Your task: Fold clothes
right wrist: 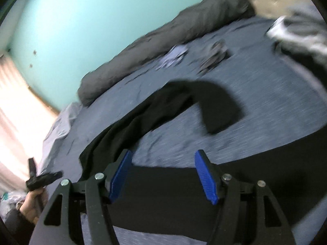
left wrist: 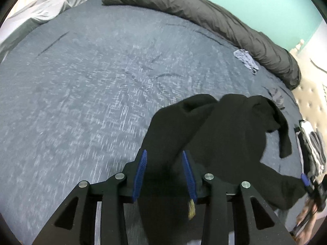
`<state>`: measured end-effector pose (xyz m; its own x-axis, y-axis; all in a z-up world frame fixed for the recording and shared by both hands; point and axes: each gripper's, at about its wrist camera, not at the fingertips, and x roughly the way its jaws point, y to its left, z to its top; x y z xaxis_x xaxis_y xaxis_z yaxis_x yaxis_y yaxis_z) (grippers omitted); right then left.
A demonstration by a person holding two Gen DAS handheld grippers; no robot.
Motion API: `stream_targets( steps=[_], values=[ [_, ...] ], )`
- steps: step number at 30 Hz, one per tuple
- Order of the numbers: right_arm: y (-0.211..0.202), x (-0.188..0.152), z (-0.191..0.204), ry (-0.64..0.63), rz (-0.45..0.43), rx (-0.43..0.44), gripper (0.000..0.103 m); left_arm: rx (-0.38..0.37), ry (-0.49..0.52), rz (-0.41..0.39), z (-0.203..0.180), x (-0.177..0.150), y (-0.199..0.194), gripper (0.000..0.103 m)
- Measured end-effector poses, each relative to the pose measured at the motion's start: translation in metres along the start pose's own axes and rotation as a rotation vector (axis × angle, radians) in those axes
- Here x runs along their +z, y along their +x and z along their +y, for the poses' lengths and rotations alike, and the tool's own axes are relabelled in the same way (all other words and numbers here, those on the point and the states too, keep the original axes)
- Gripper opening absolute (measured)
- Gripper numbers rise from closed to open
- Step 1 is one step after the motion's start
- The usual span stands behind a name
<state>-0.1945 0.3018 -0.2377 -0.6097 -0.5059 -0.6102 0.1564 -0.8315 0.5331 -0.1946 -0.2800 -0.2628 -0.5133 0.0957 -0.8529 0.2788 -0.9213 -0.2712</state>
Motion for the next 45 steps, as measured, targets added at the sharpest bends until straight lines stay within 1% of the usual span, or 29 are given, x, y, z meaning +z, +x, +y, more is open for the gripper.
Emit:
stream_targets(
  steps=[3, 4, 5, 6, 7, 11, 12, 13, 14, 15, 16, 17, 18, 19, 24, 27, 28, 30, 34, 38, 40, 43, 45],
  values=[
    [0.036, -0.016, 0.005, -0.004, 0.033, 0.032, 0.065, 0.008, 0.006, 0.007, 0.0, 0.015, 0.026, 0.04],
    [0.047, -0.022, 0.006, -0.006, 0.04, 0.04, 0.065, 0.004, 0.011, 0.006, -0.001, 0.018, 0.031, 0.042],
    [0.056, -0.028, 0.005, -0.008, 0.044, 0.044, 0.065, 0.001, 0.016, 0.005, -0.003, 0.022, 0.036, 0.044],
    [0.064, -0.034, 0.005, -0.01, 0.048, 0.048, 0.065, -0.004, 0.029, 0.003, -0.006, 0.025, 0.042, 0.05],
    [0.072, -0.04, 0.005, -0.013, 0.057, 0.051, 0.065, -0.006, 0.041, 0.002, -0.008, 0.027, 0.046, 0.054],
    [0.094, -0.054, 0.003, -0.011, 0.121, 0.068, 0.065, -0.027, 0.079, -0.004, -0.018, 0.037, 0.06, 0.055],
    [0.095, -0.054, 0.003, -0.006, 0.118, 0.078, 0.065, -0.014, 0.091, -0.003, -0.021, 0.038, 0.063, 0.054],
    [0.096, -0.053, 0.004, -0.005, 0.113, 0.088, 0.065, 0.0, 0.105, 0.002, -0.024, 0.039, 0.067, 0.052],
    [0.096, -0.052, 0.006, -0.009, 0.107, 0.095, 0.065, 0.015, 0.118, 0.008, -0.027, 0.039, 0.071, 0.046],
    [0.096, -0.051, 0.008, -0.014, 0.101, 0.103, 0.065, 0.022, 0.122, 0.005, -0.029, 0.04, 0.072, 0.025],
    [0.095, -0.05, 0.009, -0.02, 0.093, 0.11, 0.065, 0.03, 0.126, 0.002, -0.031, 0.041, 0.073, 0.013],
    [0.093, -0.048, 0.009, -0.028, 0.084, 0.116, 0.066, 0.037, 0.13, -0.001, -0.034, 0.041, 0.074, 0.012],
    [0.092, -0.047, 0.01, -0.036, 0.074, 0.118, 0.066, 0.044, 0.134, -0.004, -0.036, 0.042, 0.075, 0.009],
    [0.09, -0.046, 0.01, -0.043, 0.063, 0.115, 0.066, 0.052, 0.137, -0.007, -0.038, 0.043, 0.075, 0.008],
    [0.09, -0.043, 0.002, -0.014, 0.046, 0.121, 0.066, 0.042, 0.056, -0.132, -0.042, 0.076, 0.035, 0.007],
    [0.092, -0.043, 0.0, -0.006, 0.049, 0.123, 0.066, 0.06, 0.04, -0.172, -0.05, 0.107, 0.016, 0.006],
    [0.094, -0.043, 0.002, -0.011, 0.051, 0.127, 0.066, 0.067, 0.035, -0.186, -0.053, 0.117, 0.01, 0.003],
    [0.095, -0.043, 0.004, -0.024, 0.047, 0.128, 0.066, 0.082, 0.024, -0.208, -0.058, 0.141, 0.0, 0.003],
    [0.098, -0.043, 0.003, -0.025, 0.043, 0.137, 0.066, 0.095, -0.028, -0.215, -0.062, 0.175, 0.004, 0.003],
    [0.099, -0.042, 0.003, -0.019, 0.04, 0.141, 0.066, 0.081, -0.074, -0.179, -0.061, 0.186, 0.038, 0.003],
    [0.1, -0.042, 0.004, -0.021, 0.04, 0.144, 0.066, 0.087, -0.059, -0.17, -0.063, 0.186, 0.052, 0.004],
    [0.102, -0.04, 0.004, -0.027, 0.04, 0.146, 0.066, 0.089, -0.019, -0.115, -0.062, 0.177, 0.068, 0.004],
    [0.102, -0.039, 0.003, -0.023, 0.042, 0.149, 0.066, 0.05, -0.024, -0.111, -0.054, 0.165, 0.062, 0.006]
  ],
)
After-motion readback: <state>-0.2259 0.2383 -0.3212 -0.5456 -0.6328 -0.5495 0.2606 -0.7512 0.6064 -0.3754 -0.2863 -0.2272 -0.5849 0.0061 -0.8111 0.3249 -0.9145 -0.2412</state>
